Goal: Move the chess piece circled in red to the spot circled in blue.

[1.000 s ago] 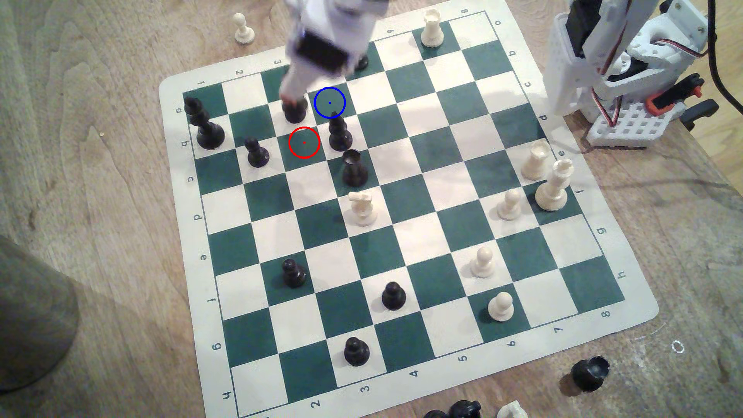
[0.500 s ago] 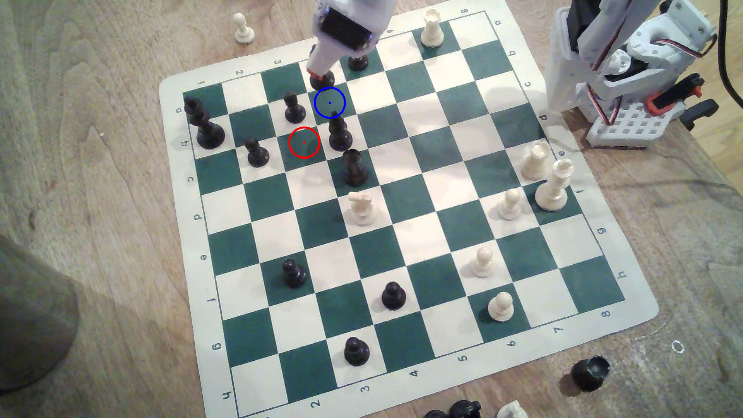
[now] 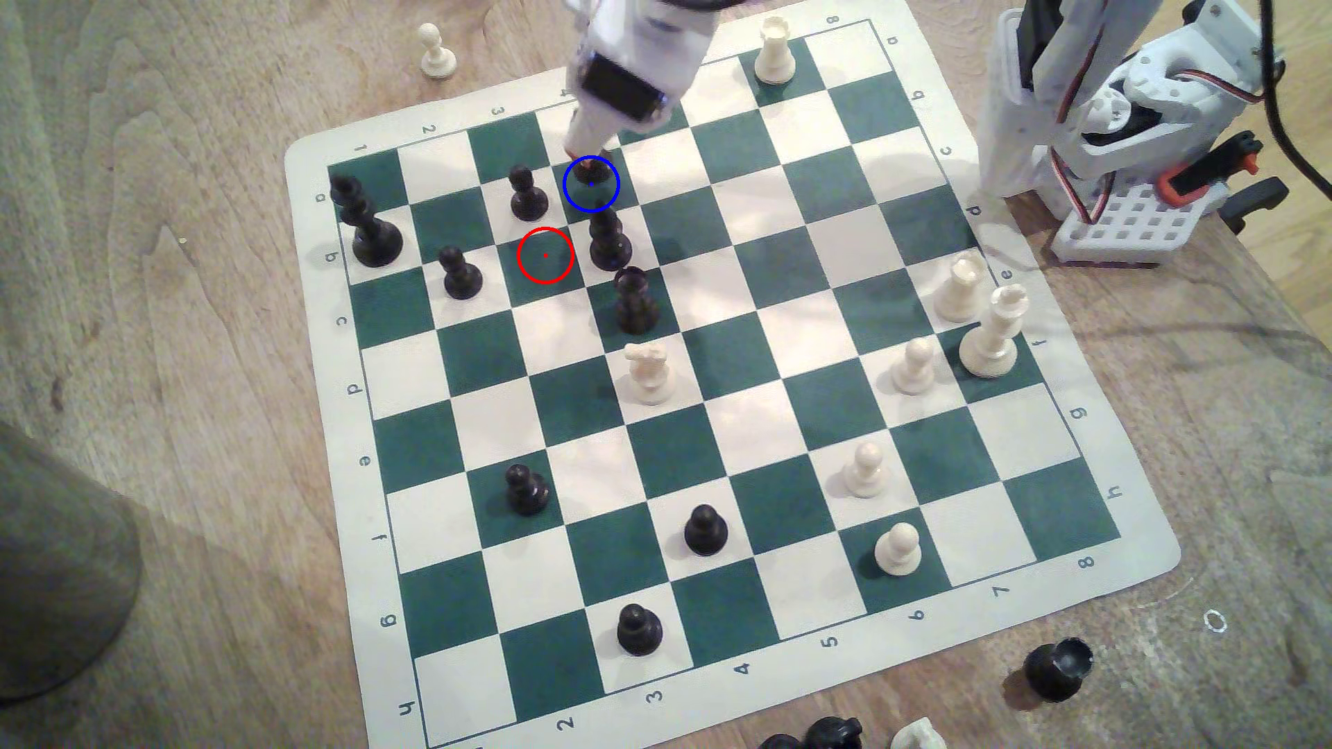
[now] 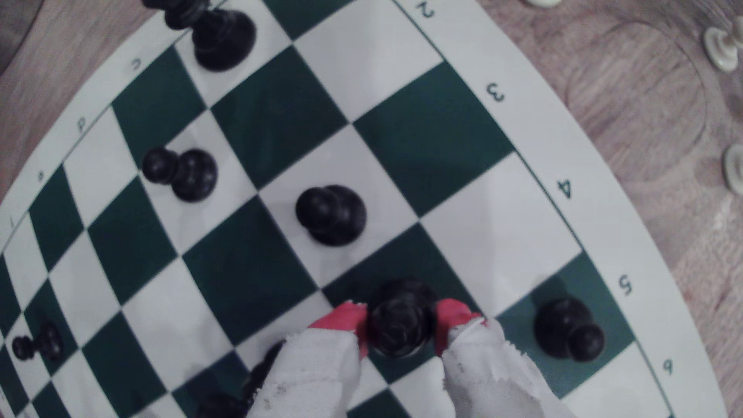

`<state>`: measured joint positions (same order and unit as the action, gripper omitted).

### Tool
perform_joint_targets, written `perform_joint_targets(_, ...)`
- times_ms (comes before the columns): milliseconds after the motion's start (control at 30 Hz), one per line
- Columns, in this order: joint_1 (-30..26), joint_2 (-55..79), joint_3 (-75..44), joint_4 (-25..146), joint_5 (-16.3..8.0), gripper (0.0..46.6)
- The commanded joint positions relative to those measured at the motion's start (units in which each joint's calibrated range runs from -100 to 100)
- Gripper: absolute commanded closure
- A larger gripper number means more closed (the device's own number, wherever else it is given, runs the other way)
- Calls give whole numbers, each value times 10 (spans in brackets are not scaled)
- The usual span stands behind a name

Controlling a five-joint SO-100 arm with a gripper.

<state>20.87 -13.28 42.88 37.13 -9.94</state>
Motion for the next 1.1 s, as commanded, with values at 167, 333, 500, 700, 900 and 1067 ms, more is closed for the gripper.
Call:
perform_joint_targets(167,-2,5,-10,-31,0,464)
perform_joint_targets(333,-4,21,-8,-36,-1,464)
perform_joint_targets(500,-5,30,-8,-42,-1,464)
perform_joint_targets(700,-7,37,-8,-45,0,464)
perform_joint_targets(900,-8,39,-7,-41,0,464)
perform_joint_targets(1067,-7,39,-6,-38,1,464)
